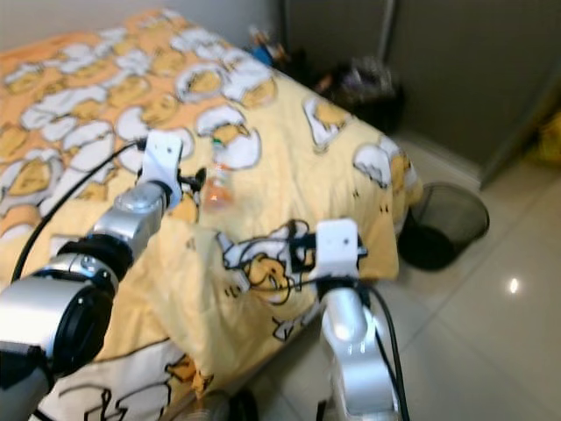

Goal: Clean up the room

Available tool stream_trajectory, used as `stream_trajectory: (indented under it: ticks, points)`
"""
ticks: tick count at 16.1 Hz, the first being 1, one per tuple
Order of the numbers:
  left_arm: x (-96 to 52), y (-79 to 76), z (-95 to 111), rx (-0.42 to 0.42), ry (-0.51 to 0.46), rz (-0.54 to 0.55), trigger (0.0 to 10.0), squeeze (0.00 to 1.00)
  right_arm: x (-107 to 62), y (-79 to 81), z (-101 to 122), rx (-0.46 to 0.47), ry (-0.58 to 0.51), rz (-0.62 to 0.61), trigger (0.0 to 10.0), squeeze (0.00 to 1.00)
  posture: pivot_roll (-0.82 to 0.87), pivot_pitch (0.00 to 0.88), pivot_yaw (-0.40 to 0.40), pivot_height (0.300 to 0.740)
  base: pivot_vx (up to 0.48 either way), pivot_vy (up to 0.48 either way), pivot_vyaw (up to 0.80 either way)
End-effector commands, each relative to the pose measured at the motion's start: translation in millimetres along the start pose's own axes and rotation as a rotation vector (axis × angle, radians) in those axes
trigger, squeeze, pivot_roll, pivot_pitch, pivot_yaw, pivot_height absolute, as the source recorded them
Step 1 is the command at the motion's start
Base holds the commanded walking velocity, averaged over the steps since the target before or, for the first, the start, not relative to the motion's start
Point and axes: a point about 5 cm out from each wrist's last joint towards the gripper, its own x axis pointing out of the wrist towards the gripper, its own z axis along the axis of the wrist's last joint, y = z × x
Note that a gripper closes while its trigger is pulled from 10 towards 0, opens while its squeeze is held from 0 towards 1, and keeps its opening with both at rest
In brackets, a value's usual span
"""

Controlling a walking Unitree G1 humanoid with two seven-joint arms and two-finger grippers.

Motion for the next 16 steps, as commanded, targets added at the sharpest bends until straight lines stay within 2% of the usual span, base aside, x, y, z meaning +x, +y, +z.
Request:
stream_trajectory:
  ticks: [1,2,3,6,11,12,14,15,16]
  points:
    - [-0.2,4.3,-2.8,-0.03,0.02,0.028,10.0,0.0,-3.9,5.7,4.1,-0.006,0.001,0.03,10.0,0.0,-0.23,0.194,0.181,0.736,0.0,0.0,0.0]
    - [-0.1,-1.0,-5.9,-0.092,0.036,0.028,10.0,0.0,-18.7,12.2,5.2,-0.005,0.018,0.061,10.0,0.0,-0.27,0.229,0.197,0.736,0.0,0.0,0.0]
    - [-0.2,-5.6,-8.6,-0.105,0.051,0.029,10.0,0.0,-26.9,15.1,5.3,0.003,0.031,0.067,10.0,0.0,-0.28,0.246,0.203,0.736,0.0,0.0,0.0]
    - [-0.1,-10.3,-9.5,-0.148,0.06,0.045,10.0,0.0,-40.4,19.1,11.0,0.01,0.048,0.068,10.0,0.0,-0.31,0.293,0.222,0.736,0.0,0.0,0.0]
    - [-0.2,-14.8,-10.1,-0.117,0.056,0.063,10.0,0.0,-63.2,17.1,22.0,0.011,0.073,0.034,10.0,0.0,-0.4,0.357,0.223,0.736,0.0,0.0,0.0]
    - [-0.5,-13.7,-10.9,-0.089,0.054,0.091,10.0,0.0,-72.6,17.7,24.8,0.003,0.091,0.04,10.0,0.0,-0.41,0.366,0.218,0.736,0.0,0.0,0.0]
    - [-0.5,-18.7,-11.3,-0.079,0.056,0.073,10.0,0.0,-77.5,17.7,25.1,0.002,0.109,0.043,10.0,0.0,-0.43,0.377,0.21,0.736,0.0,0.0,0.0]
    - [-0.2,-23.8,-10.8,-0.069,0.061,0.042,7.6,0.0,-78.1,17.0,26.0,0.0,0.116,0.042,10.0,0.0,-0.43,0.381,0.203,0.736,0.0,0.0,0.0]
    - [0.1,-25.3,-8.9,-0.06,0.06,0.034,2.5,0.0,-77.9,16.4,26.6,-0.001,0.122,0.042,10.0,0.0,-0.42,0.38,0.201,0.736,0.0,0.0,0.0]
